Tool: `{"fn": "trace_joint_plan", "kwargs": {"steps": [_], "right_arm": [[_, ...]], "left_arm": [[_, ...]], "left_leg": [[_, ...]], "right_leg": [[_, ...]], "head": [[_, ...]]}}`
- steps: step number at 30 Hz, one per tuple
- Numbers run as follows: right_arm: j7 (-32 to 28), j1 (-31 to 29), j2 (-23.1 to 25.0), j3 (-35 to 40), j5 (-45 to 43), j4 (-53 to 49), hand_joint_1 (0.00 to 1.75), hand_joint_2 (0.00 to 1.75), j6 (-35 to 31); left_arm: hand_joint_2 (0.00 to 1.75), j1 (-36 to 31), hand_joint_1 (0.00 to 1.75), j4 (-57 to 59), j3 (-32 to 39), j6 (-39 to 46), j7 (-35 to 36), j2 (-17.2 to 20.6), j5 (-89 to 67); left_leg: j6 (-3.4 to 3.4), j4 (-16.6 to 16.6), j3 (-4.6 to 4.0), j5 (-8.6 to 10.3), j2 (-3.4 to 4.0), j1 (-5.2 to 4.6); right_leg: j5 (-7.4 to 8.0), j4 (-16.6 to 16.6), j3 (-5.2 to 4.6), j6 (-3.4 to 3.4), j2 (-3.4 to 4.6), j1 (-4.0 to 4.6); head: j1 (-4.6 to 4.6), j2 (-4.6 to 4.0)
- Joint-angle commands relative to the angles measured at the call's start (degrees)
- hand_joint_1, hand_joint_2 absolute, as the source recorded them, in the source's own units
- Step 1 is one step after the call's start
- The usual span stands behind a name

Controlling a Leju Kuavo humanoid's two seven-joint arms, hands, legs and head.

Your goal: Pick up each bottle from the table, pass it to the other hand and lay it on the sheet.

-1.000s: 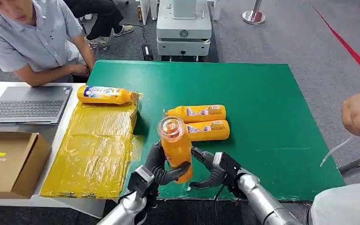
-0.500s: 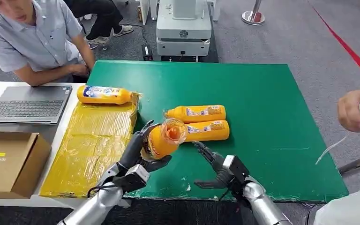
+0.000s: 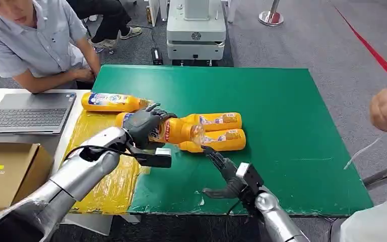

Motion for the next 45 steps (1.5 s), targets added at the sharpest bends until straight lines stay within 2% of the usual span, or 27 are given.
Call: {"fn": "trace_joint_plan", "kwargs": {"steps": [1,12,16,19,22,25,30,32,35,37,41,45], "right_arm": [[-0.3,-2.5,-0.4,-1.3,-0.1,-0.6,0.0,1.75,0.5],[-0.3,-1.1,-0.8,-2.5,-0.1,-1.7,0.0,1.75,0.5],[-0.3,0.3,0.3,-4.8,1.0,-3.1,0.0,1.75,-2.8],[-0.3,0.3,0.3,-4.8,1.0,-3.1,0.0,1.75,-2.8],[-0.3,1.8,1.2,-6.4,2.8,-3.0,0.0,1.75,-7.3],[-0.3,0.6,2.4,-7.9,4.9,2.6,0.0,1.75,-12.3],[-0.3,0.4,2.6,-8.0,5.1,2.8,0.0,1.75,-12.4],[-0.3,-0.2,3.4,-9.5,4.9,5.3,0.0,1.75,-12.6],[-0.3,-0.5,4.0,-11.1,5.3,7.3,0.0,1.75,-12.5],[-0.3,-0.5,4.1,-11.5,5.1,7.6,0.0,1.75,-12.1],[-0.3,-0.9,4.8,-12.0,5.6,8.1,0.0,1.75,-10.9],[-0.3,-0.9,5.0,-12.2,5.5,8.1,0.0,1.75,-10.7]], "left_arm": [[1.75,-6.9,1.75,4.6,-4.3,-1.9,2.1,1.6,-5.0],[1.75,-11.9,1.75,12.0,-4.5,-4.8,4.9,3.1,-7.6],[1.75,-13.1,1.75,17.4,-3.0,-4.9,6.4,2.9,-7.4],[1.75,-13.1,1.75,17.4,-3.0,-4.9,6.4,2.9,-7.4],[1.75,-11.1,1.75,17.5,-2.1,-6.6,6.1,5.3,-6.4],[1.75,-9.7,1.75,17.4,-1.5,-7.6,6.4,7.4,-5.8],[1.75,-9.3,1.75,17.1,-1.4,-7.4,6.3,8.0,-5.8],[1.75,-9.4,1.75,16.8,-1.1,-10.0,6.8,8.2,-4.6],[1.75,-10.1,1.75,16.2,-2.8,-12.9,6.3,9.9,-4.5],[1.75,-10.2,1.75,16.4,-2.9,-13.1,6.4,9.7,-4.3],[1.75,-11.6,1.75,20.2,-4.8,-13.3,6.4,5.8,-4.4],[1.75,-11.0,1.75,20.8,-5.5,-13.2,6.5,5.2,-4.3]], "left_leg": [[0.0,0.0,0.0,0.0,0.0,0.0],[0.0,0.0,0.0,0.0,0.0,0.0],[0.0,0.0,0.0,0.0,0.0,0.0],[0.0,0.0,0.0,0.0,0.0,0.0],[0.0,0.0,0.0,0.0,0.0,0.0],[0.0,0.0,0.0,0.0,0.0,0.0],[0.0,0.0,0.0,0.0,0.0,0.0],[0.0,0.0,0.0,0.0,0.0,0.0],[0.0,0.0,0.0,0.0,0.0,0.0],[0.0,0.0,0.0,0.0,0.0,0.0],[0.0,0.0,0.0,0.0,0.0,0.0],[0.0,0.0,0.0,0.0,0.0,0.0]], "right_leg": [[0.0,0.0,0.0,0.0,0.0,0.0],[0.0,0.0,0.0,0.0,0.0,0.0],[0.0,0.0,0.0,0.0,0.0,0.0],[0.0,0.0,0.0,0.0,0.0,0.0],[0.0,0.0,0.0,0.0,0.0,0.0],[0.0,0.0,0.0,0.0,0.0,0.0],[0.0,0.0,0.0,0.0,0.0,0.0],[0.0,0.0,0.0,0.0,0.0,0.0],[0.0,0.0,0.0,0.0,0.0,0.0],[0.0,0.0,0.0,0.0,0.0,0.0],[0.0,0.0,0.0,0.0,0.0,0.0],[0.0,0.0,0.0,0.0,0.0,0.0]], "head": [[0.24,0.0],[0.2,0.0],[0.13,0.0],[0.22,0.0],[0.04,0.0],[0.31,0.0],[0.06,0.0],[0.02,0.0],[0.46,0.0],[0.54,0.0],[0.0,0.0],[0.61,0.0]]}}
